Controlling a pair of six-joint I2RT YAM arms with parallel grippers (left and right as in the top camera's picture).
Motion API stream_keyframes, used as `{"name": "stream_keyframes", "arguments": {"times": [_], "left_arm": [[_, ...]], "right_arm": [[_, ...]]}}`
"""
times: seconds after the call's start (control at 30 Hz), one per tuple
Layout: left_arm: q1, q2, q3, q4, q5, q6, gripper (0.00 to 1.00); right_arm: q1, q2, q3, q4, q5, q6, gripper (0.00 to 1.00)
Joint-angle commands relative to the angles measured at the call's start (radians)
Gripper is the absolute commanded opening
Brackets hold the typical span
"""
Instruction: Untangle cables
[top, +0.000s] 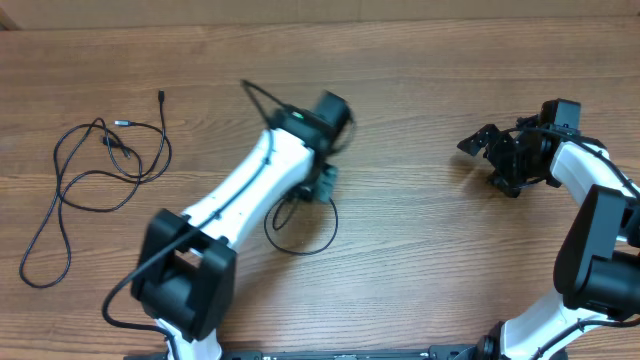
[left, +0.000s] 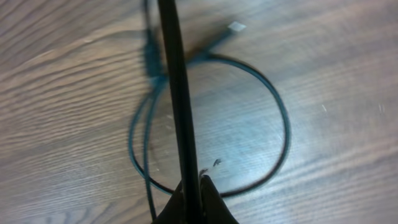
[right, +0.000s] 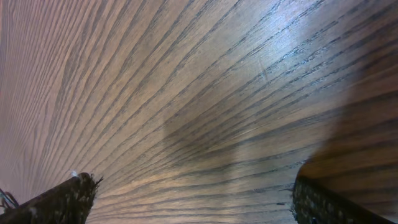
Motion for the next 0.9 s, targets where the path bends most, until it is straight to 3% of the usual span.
{"name": "stream_keyframes", "arguments": {"times": [0.0, 0.23, 0.37, 0.47, 0.87], "left_arm": [[-0.109, -0.034, -0.008, -0.008, -0.132, 0.068, 0.07], [-0.231, -0.025, -0.107, 0.02, -0.157, 0.082, 0.14], [-0.249, -0.02, -0.202, 0.059, -0.174, 0.09, 0.28], [-0.248, -0.02, -0.234, 0.05, -0.233, 0.089, 0.48], [-0.225, -0.021, -0.045, -0.06, -0.294, -0.031, 0.58]], "right_arm": [[-0.003, 0.011, -0.011, 0.001, 0.011, 0.003, 1.0], [-0.003, 0.011, -0.011, 0.001, 0.01, 0.003, 1.0], [-0.003, 0.011, -0.011, 0.001, 0.011, 0.003, 1.0], [-0.003, 0.011, -0.011, 0.001, 0.011, 0.003, 1.0], [-0.003, 0.011, -0.011, 0.001, 0.011, 0.003, 1.0]]}}
